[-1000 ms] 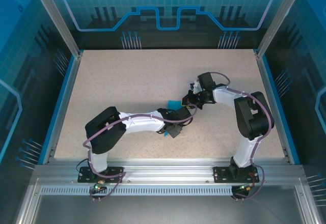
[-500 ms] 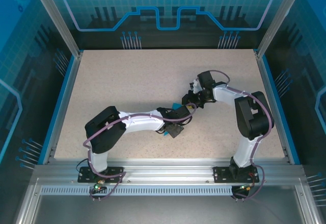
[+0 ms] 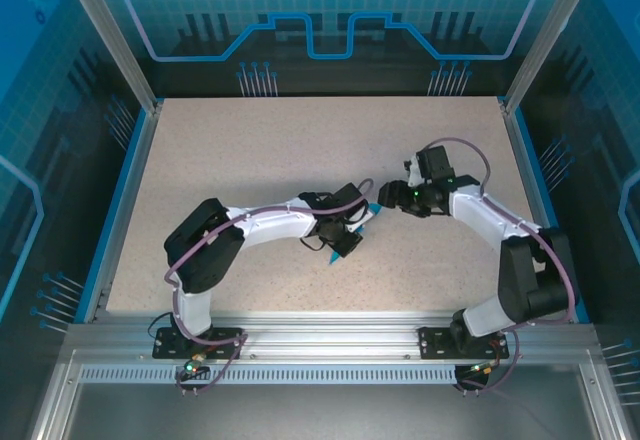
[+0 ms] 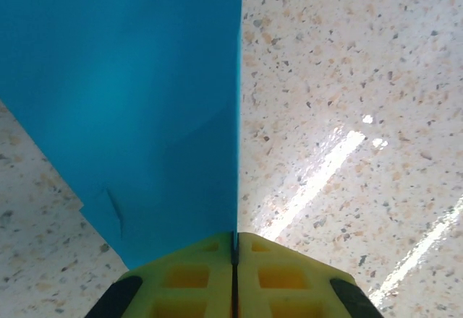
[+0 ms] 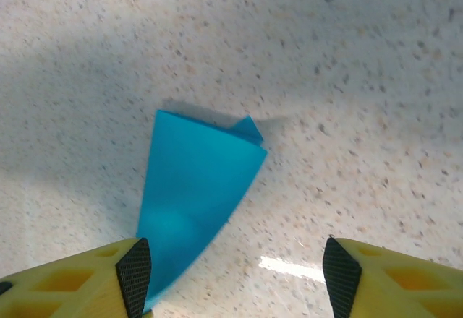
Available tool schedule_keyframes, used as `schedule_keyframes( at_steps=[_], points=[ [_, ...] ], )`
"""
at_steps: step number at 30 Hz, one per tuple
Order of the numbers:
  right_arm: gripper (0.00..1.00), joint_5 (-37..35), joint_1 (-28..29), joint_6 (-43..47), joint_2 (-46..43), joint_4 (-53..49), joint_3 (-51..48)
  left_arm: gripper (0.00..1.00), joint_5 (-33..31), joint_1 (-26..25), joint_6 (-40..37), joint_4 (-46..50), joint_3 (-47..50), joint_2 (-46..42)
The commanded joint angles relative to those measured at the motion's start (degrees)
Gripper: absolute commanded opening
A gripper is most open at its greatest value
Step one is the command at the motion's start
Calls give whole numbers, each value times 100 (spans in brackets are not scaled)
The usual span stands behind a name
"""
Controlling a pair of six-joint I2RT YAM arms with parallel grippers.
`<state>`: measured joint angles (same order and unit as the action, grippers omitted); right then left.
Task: Fold a paper plane with a square sheet of paper (fold left side to right side)
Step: Fold the wing for the fifth time at the center of the table.
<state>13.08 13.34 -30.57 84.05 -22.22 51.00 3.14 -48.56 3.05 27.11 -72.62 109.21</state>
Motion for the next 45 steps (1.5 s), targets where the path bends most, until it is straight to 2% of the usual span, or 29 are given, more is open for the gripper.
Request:
schedule_keyframes(
  at_steps=[1,7,14,20,33,45],
  points=[
    [68,-74,-58,6,-307,342,-482,8,933,236,142,17,-110,159],
    [69,365,-43,-206,-500,1135,-1093,8,1977,680,507,-361,-9,293],
    [68,699,132,-577,-389,2180,-1635,7,2872,1092,1003,-824,122,504],
    [59,964,296,-929,-82,2956,-1778,6,3551,1404,1561,-1580,451,540],
    [43,938,663,-1535,885,3694,-1355,5,4181,1849,2293,-2488,851,703],
    [42,864,867,-1852,1394,3905,-988,5,4537,2069,2696,-3112,1114,839]
  ],
)
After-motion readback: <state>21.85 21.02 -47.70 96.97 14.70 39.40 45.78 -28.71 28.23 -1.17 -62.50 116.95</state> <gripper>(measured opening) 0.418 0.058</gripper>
